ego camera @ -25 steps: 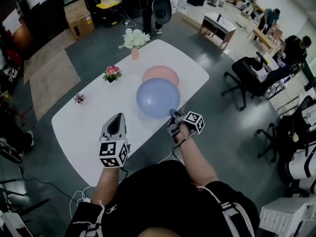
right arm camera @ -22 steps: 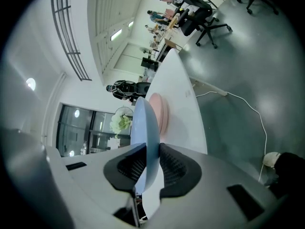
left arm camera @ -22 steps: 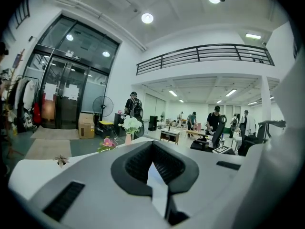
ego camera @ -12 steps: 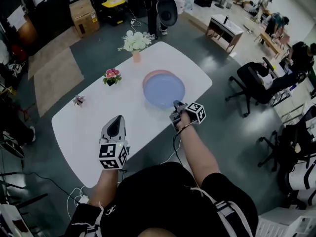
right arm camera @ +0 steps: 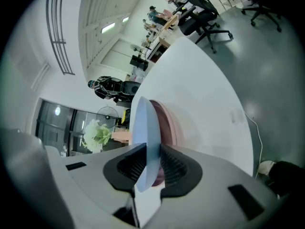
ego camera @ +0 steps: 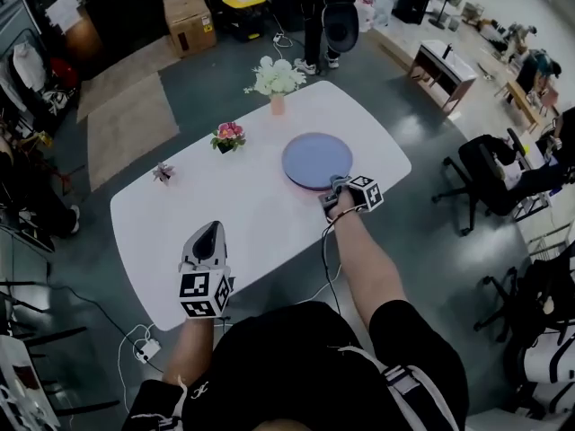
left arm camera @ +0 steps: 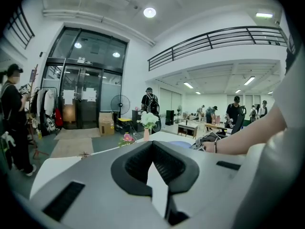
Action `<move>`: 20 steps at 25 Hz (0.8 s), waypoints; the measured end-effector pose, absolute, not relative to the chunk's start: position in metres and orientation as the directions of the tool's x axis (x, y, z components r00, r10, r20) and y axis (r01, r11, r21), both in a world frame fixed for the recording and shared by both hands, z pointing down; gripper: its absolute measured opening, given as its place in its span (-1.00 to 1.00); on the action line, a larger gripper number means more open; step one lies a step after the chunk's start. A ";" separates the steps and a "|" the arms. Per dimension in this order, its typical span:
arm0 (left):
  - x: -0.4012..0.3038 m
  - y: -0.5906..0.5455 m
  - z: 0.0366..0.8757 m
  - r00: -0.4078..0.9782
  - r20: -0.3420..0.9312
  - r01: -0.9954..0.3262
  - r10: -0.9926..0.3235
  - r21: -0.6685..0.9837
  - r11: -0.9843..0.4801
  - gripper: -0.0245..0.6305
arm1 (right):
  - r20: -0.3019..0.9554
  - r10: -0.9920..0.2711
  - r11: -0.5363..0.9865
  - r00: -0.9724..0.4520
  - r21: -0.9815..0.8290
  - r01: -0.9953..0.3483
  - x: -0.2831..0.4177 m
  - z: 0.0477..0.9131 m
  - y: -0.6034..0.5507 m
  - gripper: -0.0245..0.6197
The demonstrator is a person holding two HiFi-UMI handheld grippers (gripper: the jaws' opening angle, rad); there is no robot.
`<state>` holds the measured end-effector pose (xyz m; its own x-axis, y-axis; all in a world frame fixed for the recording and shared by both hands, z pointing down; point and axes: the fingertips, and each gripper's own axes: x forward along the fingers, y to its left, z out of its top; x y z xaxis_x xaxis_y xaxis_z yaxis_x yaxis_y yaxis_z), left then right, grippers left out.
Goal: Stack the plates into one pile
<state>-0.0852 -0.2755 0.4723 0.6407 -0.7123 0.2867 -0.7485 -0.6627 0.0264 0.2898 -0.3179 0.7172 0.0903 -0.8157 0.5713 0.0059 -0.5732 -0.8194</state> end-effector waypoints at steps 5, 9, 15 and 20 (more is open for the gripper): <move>-0.104 -0.272 0.479 0.605 0.308 -0.777 -0.734 0.026 -0.629 -0.88 | 0.648 -0.756 -0.654 0.095 -0.739 -0.162 0.294 0.726 -0.321 -0.63; -0.108 -0.269 0.477 0.607 0.304 -0.776 -0.734 0.026 -0.630 -0.88 | 0.699 -0.695 -0.690 0.168 -0.583 -0.429 0.295 0.718 -0.320 -0.49; -0.107 -0.266 0.468 0.650 0.281 -0.742 -0.706 0.037 -0.669 -0.88 | 0.539 -0.723 -0.634 0.431 -0.272 -0.724 0.299 0.635 -0.300 -0.50; -0.090 -0.263 0.455 0.718 0.242 -0.681 -0.653 0.054 -0.730 -0.88 | 0.235 -0.864 -0.489 0.445 -0.183 -0.853 0.259 0.534 -0.272 -0.62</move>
<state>-0.0903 -0.2632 0.4545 0.7181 -0.6525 0.2420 -0.6814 -0.7300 0.0535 0.2590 -0.2719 0.5345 0.4451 -0.8642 0.2347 -0.8529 -0.4890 -0.1829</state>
